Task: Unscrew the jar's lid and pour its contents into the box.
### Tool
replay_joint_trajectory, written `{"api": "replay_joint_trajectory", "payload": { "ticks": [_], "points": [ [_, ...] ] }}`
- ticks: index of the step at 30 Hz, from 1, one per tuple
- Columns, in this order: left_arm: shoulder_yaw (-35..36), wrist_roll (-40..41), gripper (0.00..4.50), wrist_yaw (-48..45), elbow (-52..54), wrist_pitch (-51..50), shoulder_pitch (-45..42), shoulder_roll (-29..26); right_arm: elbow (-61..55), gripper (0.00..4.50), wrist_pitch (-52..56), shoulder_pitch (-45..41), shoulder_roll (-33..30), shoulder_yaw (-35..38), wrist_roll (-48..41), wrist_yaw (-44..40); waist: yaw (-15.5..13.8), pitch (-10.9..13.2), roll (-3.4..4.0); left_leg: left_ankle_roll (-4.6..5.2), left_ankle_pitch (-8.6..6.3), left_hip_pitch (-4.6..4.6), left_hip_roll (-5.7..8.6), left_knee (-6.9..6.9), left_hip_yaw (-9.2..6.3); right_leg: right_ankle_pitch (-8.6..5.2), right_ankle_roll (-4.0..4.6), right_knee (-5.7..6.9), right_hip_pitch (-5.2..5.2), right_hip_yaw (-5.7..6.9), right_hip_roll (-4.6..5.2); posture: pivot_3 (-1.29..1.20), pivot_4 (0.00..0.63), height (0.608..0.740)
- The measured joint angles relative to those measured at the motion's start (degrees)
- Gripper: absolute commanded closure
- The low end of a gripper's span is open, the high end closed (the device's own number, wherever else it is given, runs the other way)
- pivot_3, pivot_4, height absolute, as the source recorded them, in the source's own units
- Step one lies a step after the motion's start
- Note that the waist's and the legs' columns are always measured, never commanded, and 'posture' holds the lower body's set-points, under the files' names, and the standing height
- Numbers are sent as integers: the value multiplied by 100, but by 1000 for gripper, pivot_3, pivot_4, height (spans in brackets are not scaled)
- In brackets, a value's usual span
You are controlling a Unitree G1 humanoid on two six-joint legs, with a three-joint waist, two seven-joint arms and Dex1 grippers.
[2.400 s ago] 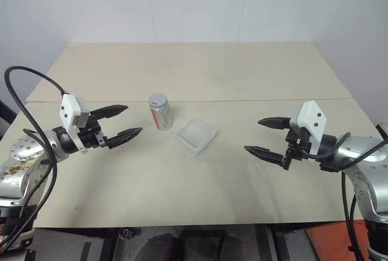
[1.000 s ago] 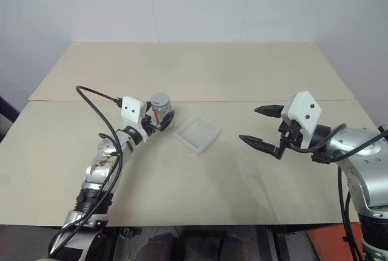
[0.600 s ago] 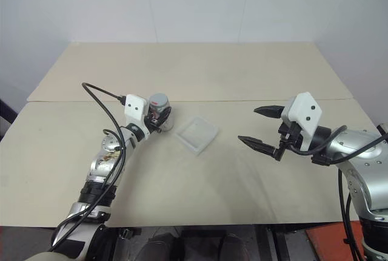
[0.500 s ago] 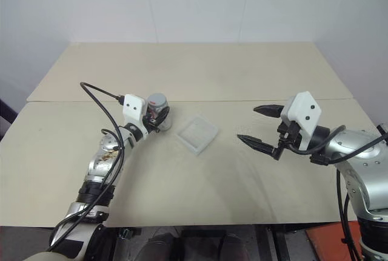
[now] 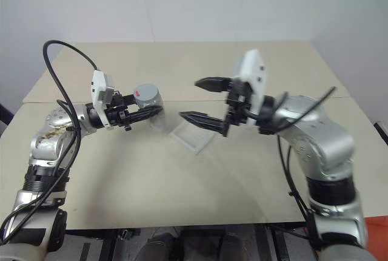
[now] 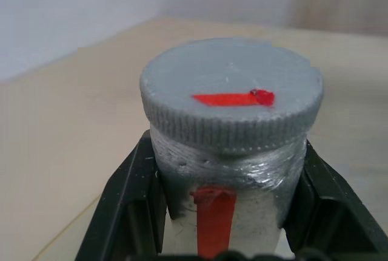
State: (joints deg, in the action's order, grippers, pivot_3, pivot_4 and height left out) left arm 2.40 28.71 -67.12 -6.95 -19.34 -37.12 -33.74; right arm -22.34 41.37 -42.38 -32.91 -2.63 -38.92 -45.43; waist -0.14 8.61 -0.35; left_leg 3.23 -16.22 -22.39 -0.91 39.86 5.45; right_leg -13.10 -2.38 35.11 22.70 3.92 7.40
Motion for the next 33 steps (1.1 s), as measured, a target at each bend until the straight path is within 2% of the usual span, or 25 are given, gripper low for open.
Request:
{"api": "replay_joint_trajectory", "payload": {
  "ticks": [3, 8, 15, 18, 21, 22, 24, 28, 30, 33],
  "points": [
    [-168, 60, 2430, -510, -19, 87, -170, 31, 224, 0, 263, -467, 334, -402, 146, 240, -21, 0, 0, 0, 0, -5, 9, 0, 0, 0, 0, 0, 3, 2, 0, 0, 150, 740],
    [-372, 32, 2430, -790, -181, 287, -385, 264, 617, 0, 543, -810, 591, -738, 448, 532, -17, -1, 1, -2, 3, -35, 10, 2, 5, 0, 0, 10, 40, 2, -2, 0, 150, 740],
    [-424, -52, 2430, -827, -312, 416, -435, 438, 791, 0, 774, -864, 778, -786, 510, 643, 72, -1, 1, -5, 4, -46, 7, 2, 4, 0, 0, 10, 50, 3, -6, 0, 150, 740],
    [-436, -78, 2430, -820, -312, 418, -450, 443, 789, 584, 806, -865, 797, -787, 500, 641, 86, -1, 1, -5, 5, -45, 6, 2, 3, 0, 0, 11, 50, 3, -7, 0, 150, 740],
    [-416, -86, 2430, -809, -313, 418, -452, 439, 765, 1552, 816, -864, 821, -806, 449, 560, 90, -1, 1, -5, 5, -45, 5, 2, 2, 0, 0, 11, 50, 3, -7, 0, 150, 740],
    [-415, -85, 2430, -822, -313, 418, -452, 432, 765, 1716, 816, -864, 820, -807, 450, 547, 89, -1, 1, -5, 5, -46, 6, 2, 2, 0, 0, 11, 50, 3, -7, 0, 150, 740],
    [-416, -85, 2430, -862, -313, 418, -454, 419, 775, 1720, 804, -863, 819, -807, 453, 490, 86, -1, 1, -5, 5, -46, 6, 2, 1, 0, 0, 10, 50, 3, -7, 0, 150, 740],
    [-442, -21, 2430, -1333, -325, 432, -556, 327, 1018, 1720, 368, -855, 736, -804, 400, -273, 88, -1, 1, -5, 5, -46, 7, 2, 2, 0, 0, 10, 50, 3, -7, 0, 150, 740],
    [-559, 99, 2430, -1922, -333, 434, -698, 275, 1468, 1720, -251, -864, 667, -803, 298, -1436, 83, -1, 1, -5, 5, -46, 8, 3, 2, 0, -1, 8, 48, 3, -8, 0, 150, 740],
    [-774, 264, 2430, -2339, -299, 428, -830, 273, 2159, 1720, -913, -1046, 650, -854, 279, -2744, 93, -1, 1, -4, 4, -45, 7, 4, 2, 0, 0, 7, 48, 0, -8, 0, 150, 740]
  ]
}}
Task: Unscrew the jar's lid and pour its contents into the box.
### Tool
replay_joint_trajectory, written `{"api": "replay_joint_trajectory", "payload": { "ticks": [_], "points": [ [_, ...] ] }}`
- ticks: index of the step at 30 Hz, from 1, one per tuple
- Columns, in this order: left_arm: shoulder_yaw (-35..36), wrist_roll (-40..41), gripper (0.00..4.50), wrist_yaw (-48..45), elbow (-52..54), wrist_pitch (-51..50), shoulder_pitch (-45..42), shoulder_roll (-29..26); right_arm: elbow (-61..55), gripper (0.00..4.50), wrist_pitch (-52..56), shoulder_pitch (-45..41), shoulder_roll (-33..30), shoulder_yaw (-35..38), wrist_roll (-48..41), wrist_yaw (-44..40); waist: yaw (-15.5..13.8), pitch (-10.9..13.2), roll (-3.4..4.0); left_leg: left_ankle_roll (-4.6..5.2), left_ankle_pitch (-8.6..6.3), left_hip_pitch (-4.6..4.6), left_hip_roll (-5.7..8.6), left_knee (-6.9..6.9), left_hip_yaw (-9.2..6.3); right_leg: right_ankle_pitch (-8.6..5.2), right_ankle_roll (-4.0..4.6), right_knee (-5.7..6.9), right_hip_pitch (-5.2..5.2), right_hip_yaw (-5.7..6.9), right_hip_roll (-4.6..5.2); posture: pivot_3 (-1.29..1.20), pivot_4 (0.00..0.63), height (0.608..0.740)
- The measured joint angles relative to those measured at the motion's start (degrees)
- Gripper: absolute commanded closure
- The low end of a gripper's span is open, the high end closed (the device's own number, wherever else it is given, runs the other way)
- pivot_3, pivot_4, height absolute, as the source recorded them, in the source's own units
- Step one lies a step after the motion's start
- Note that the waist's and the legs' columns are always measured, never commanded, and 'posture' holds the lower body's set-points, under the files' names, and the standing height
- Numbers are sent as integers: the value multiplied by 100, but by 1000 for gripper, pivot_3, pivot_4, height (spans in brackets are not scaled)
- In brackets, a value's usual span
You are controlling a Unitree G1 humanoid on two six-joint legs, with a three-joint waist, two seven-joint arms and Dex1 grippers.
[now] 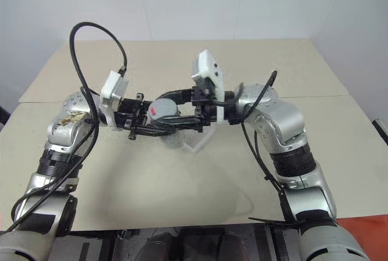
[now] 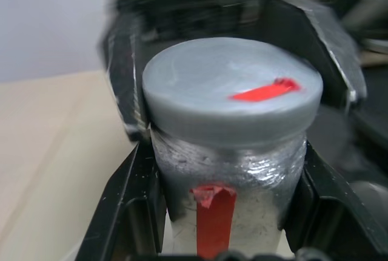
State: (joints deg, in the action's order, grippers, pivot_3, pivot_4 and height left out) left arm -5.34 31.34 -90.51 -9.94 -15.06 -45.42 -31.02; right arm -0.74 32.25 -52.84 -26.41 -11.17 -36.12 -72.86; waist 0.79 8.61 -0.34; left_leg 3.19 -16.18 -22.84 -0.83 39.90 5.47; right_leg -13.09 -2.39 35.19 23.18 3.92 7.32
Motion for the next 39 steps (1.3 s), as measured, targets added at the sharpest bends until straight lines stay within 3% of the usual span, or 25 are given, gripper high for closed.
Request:
{"api": "replay_joint_trajectory", "payload": {
  "ticks": [3, 7, 11, 13, 22, 27, 33, 39],
  "points": [
    [-272, 239, 2430, -78, 37, -1, -98, -85, 851, 1720, -490, -474, 49, -174, 109, -1142, 30, 0, 0, 0, 0, 2, -5, 1, -1, 0, 0, 5, 3, -3, -4, 0, 150, 740],
    [-450, 366, 2430, -54, 4, 19, -122, -344, 1754, 1720, -1082, -833, 275, -445, 163, -1655, 76, 1, 1, -1, 0, 2, -6, -1, -1, 0, 0, 11, 7, -5, -4, 0, 150, 740],
    [-361, 311, 2430, -48, -103, 136, -87, -343, 2044, 481, -1310, -913, 447, -390, 362, -1597, 28, 1, 2, -1, 0, -2, -6, 3, -2, 0, 0, 10, 8, -1, -4, 0, 150, 740],
    [-270, 218, 2430, 14, -103, 187, -4, -320, 1850, 6, -1308, -749, 409, -235, 468, -1237, -16, 1, 2, -2, 1, -4, -6, 4, -6, 0, 0, 10, 6, 5, -3, 0, 150, 740],
    [289, -352, 2430, 1162, -233, 410, 417, -311, -337, 6, -309, 780, -209, 783, 555, 1040, -7, 1, 2, -6, 3, -6, -7, 3, -2, 0, 0, 10, 8, 6, 0, 0, 150, 740],
    [366, -475, 2430, 1676, -227, 417, 494, -35, -1355, 6, 430, 820, 46, 704, 561, 2081, 16, 1, 2, -8, 4, 2, -6, 4, 1, 0, 0, 17, 6, 0, 0, 0, 150, 740],
    [358, -488, 2430, 1794, -205, 410, 494, 127, -1296, 6, 780, 382, 572, 79, 984, 2889, 4, 1, 3, -8, 4, -1, -2, 3, 0, 0, 0, 17, 8, 1, 0, 0, 150, 740],
    [373, -469, 2430, 1802, -144, 352, 502, 121, -813, 6, 782, 214, 757, -52, 1260, 3100, -1, 1, 3, -8, 4, -2, -2, 2, -1, 0, 0, 14, 8, 3, 0, 0, 150, 740]
  ]
}}
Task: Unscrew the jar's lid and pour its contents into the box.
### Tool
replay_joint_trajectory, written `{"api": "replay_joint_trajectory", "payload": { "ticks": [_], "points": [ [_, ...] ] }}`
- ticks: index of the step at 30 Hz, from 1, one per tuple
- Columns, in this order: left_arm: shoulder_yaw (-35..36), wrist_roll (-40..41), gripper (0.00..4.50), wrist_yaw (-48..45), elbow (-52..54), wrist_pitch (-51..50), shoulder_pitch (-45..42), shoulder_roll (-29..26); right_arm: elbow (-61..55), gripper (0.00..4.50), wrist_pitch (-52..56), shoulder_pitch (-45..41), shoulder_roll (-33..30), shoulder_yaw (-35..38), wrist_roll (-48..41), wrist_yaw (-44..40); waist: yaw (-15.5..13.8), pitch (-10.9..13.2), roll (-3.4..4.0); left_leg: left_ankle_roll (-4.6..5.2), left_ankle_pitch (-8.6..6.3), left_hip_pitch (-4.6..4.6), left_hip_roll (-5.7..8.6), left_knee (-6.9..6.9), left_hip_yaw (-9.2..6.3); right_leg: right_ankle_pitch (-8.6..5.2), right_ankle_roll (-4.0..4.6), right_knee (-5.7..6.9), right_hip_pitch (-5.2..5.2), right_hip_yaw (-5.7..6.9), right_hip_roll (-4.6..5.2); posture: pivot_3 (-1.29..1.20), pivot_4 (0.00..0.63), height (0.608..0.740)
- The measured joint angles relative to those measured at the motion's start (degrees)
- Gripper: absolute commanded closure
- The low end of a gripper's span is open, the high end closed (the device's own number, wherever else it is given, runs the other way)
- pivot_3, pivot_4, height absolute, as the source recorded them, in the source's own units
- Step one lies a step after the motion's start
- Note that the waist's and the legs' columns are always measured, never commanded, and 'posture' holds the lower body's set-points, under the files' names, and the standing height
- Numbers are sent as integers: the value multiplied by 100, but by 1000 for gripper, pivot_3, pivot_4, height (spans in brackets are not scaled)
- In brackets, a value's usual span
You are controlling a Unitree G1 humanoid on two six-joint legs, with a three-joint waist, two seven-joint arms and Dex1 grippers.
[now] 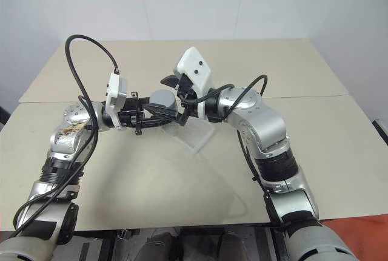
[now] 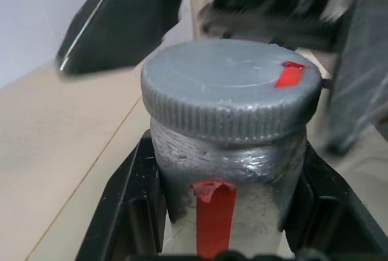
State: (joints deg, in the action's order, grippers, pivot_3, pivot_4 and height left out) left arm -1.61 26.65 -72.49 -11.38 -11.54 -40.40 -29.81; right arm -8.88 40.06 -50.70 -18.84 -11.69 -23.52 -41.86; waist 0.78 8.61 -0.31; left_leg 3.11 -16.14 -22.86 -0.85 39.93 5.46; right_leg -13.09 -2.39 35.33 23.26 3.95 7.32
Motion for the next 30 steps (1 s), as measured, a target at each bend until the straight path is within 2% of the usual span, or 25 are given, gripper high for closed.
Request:
{"api": "replay_joint_trajectory", "payload": {
  "ticks": [5, 11, 16, 23, 30],
  "points": [
    [25, 16, 2430, 40, 113, -127, 73, -40, 50, 6, -7, -1, -34, -8, -5, -82, 19, 0, 0, 0, 0, 1, 0, -1, 0, 0, 0, 0, 0, 0, 0, 0, 150, 740],
    [167, 86, 2430, 24, 204, -259, 236, -377, -31, 6, -21, 64, -336, -3, -124, -323, 17, 0, 0, 0, 0, 0, -1, -2, -1, 0, 0, 0, 0, 0, 0, 0, 150, 740],
    [309, 242, 2430, -257, 351, -326, 413, -629, 154, 6, -38, 240, -829, 597, -42, -179, -35, 0, 0, 0, 0, 0, -1, -1, -1, 0, 0, -4, -3, 0, 2, 0, 150, 740],
    [295, 262, 2430, -220, 455, -337, 465, -556, -16, 6, -80, 507, -874, 715, -73, -379, 26, 0, 0, 0, 0, 1, -2, -6, 3, 0, 0, -3, 1, -4, 0, 0, 150, 740],
    [212, 24, 2430, 75, 167, -144, 207, -176, -545, 6, 55, 249, -594, 773, -690, -539, -2, 0, 0, 0, 0, 1, 0, -3, 0, 0, 0, -2, -1, -2, 0, 0, 150, 740]
  ]
}}
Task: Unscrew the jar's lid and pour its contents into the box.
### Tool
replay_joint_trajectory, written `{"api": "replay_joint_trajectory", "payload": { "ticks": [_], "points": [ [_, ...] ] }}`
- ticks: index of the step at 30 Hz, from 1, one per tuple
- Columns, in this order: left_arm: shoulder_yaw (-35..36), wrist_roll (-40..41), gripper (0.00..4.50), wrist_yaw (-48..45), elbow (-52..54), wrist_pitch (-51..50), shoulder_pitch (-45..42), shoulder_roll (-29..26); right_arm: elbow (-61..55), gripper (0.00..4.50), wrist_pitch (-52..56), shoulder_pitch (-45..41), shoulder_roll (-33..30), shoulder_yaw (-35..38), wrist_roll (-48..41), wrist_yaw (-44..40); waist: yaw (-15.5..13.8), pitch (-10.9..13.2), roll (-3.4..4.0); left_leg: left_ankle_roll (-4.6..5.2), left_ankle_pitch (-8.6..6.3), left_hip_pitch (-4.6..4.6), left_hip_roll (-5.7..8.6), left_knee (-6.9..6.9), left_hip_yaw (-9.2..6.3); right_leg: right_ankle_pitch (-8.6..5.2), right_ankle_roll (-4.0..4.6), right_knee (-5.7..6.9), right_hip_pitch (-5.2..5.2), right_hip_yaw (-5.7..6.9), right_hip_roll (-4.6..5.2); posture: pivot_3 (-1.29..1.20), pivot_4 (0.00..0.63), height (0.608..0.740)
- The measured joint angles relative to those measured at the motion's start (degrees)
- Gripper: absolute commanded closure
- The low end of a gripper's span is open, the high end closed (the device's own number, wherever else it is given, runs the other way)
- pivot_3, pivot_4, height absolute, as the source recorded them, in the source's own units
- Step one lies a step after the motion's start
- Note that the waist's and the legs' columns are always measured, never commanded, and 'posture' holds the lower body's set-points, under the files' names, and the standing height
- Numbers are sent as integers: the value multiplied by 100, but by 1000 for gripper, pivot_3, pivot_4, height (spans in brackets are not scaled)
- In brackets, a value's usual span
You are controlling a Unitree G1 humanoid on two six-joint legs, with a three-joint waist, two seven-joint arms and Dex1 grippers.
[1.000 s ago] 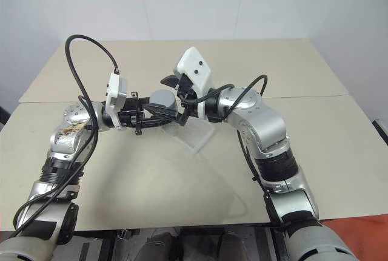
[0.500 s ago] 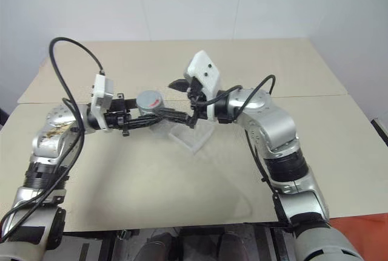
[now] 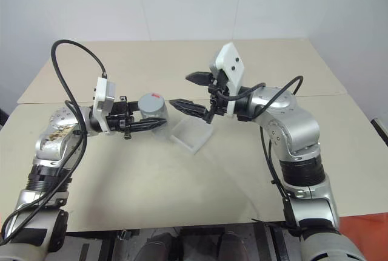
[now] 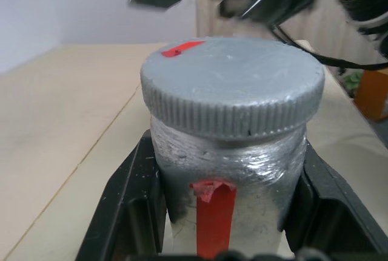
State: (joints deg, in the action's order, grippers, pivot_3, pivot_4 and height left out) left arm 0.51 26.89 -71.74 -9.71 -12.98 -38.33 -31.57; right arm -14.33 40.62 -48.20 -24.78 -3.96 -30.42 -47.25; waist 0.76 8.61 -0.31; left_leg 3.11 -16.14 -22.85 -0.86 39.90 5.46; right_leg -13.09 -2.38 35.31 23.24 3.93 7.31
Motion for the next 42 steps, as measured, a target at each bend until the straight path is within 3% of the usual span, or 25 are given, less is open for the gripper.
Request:
{"api": "replay_joint_trajectory", "payload": {
  "ticks": [10, 26, 42],
  "points": [
    [-114, -80, 2430, 17, -197, 72, -172, 286, 467, 6, -124, -346, 543, -919, 725, 346, 21, 0, 0, 0, 0, 0, 0, 0, 2, 0, 0, 2, 2, 0, 0, 0, 150, 740],
    [-104, -80, 2430, -24, -197, 57, -177, 152, 630, 6, -143, -380, 338, -851, 855, 238, 15, 0, 0, -1, 1, -1, 0, 0, 1, 0, 0, 0, 2, 2, 0, 0, 150, 740],
    [31, 24, 2430, -148, 57, 14, 71, -60, 362, 6, -158, 159, -98, -214, 579, 110, 10, 0, 0, -1, 0, -1, -1, -1, 1, 0, 0, -1, 1, 1, 0, 0, 150, 740]
  ]
}}
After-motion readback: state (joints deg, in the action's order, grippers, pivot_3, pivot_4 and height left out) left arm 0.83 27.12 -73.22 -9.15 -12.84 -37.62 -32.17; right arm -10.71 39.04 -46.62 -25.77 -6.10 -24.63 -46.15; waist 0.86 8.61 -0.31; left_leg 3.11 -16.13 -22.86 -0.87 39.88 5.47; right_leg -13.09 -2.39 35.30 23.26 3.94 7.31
